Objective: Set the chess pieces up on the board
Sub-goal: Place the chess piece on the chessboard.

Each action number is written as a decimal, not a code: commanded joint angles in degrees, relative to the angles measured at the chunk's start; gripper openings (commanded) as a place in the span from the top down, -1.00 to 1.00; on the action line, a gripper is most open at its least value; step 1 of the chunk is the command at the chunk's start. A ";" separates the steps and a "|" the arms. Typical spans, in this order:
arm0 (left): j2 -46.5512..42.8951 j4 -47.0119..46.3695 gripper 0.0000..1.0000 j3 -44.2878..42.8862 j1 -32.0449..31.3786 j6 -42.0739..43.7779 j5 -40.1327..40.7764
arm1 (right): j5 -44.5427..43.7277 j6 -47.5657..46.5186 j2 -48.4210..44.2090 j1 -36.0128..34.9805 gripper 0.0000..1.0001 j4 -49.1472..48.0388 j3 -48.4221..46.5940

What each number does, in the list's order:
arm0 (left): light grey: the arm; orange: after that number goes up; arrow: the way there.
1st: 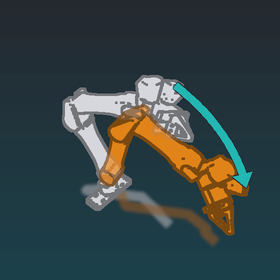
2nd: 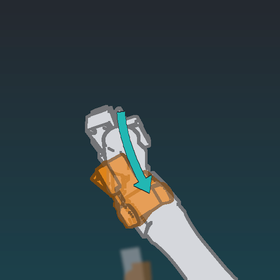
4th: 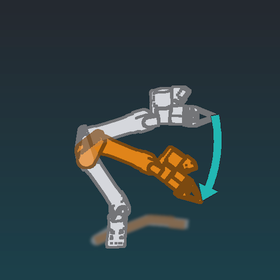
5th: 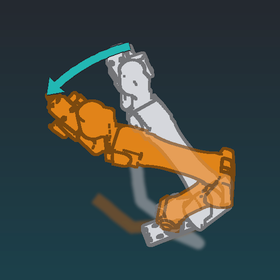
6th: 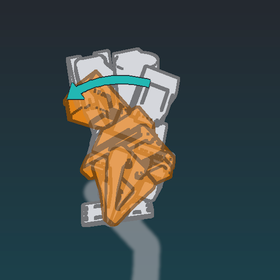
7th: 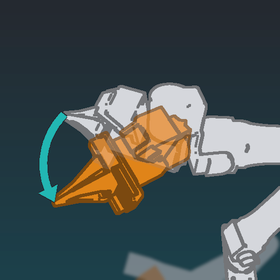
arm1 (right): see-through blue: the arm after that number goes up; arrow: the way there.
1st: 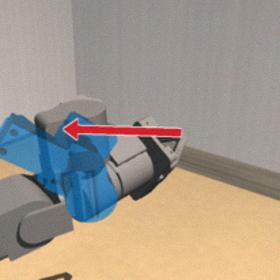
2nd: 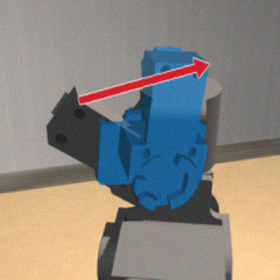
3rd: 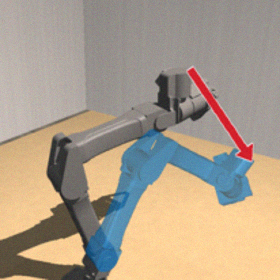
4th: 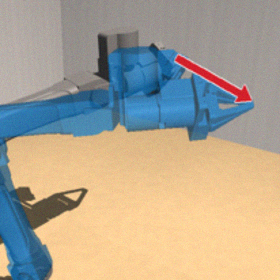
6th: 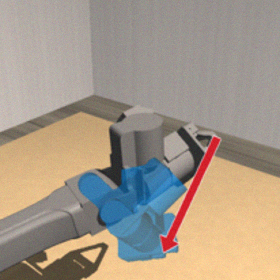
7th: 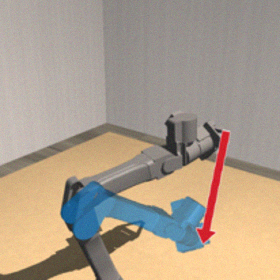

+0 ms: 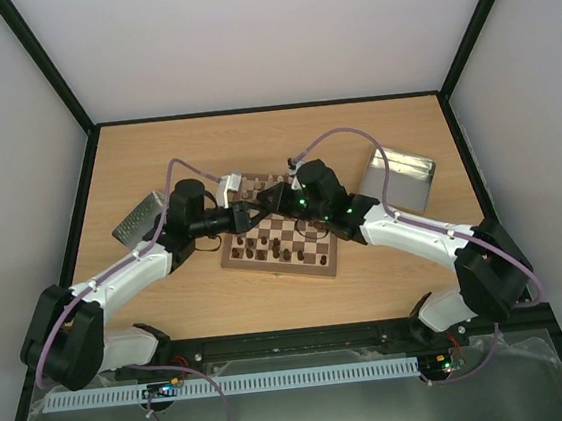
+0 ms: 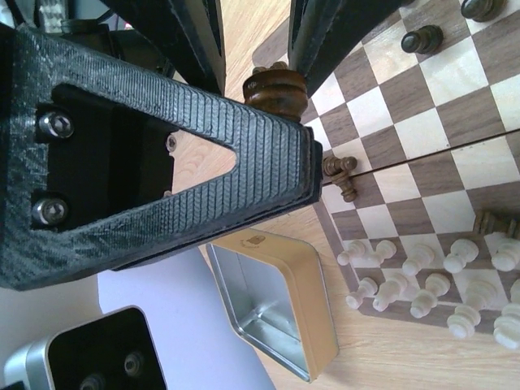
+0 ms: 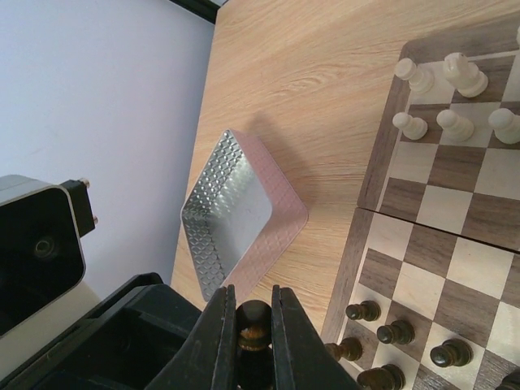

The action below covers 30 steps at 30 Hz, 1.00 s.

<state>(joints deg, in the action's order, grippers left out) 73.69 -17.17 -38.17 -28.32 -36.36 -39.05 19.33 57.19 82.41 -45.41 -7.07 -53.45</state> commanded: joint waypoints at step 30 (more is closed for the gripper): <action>-0.64 1.14 0.95 -3.14 -1.60 15.42 -7.64 | 9.03 -16.29 -3.91 0.62 0.33 24.92 -10.54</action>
<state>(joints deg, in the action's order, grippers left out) 73.52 -12.93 -40.16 -28.99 -24.75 -45.19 27.11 44.10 79.50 -44.91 7.90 -60.34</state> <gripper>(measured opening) 0.158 0.319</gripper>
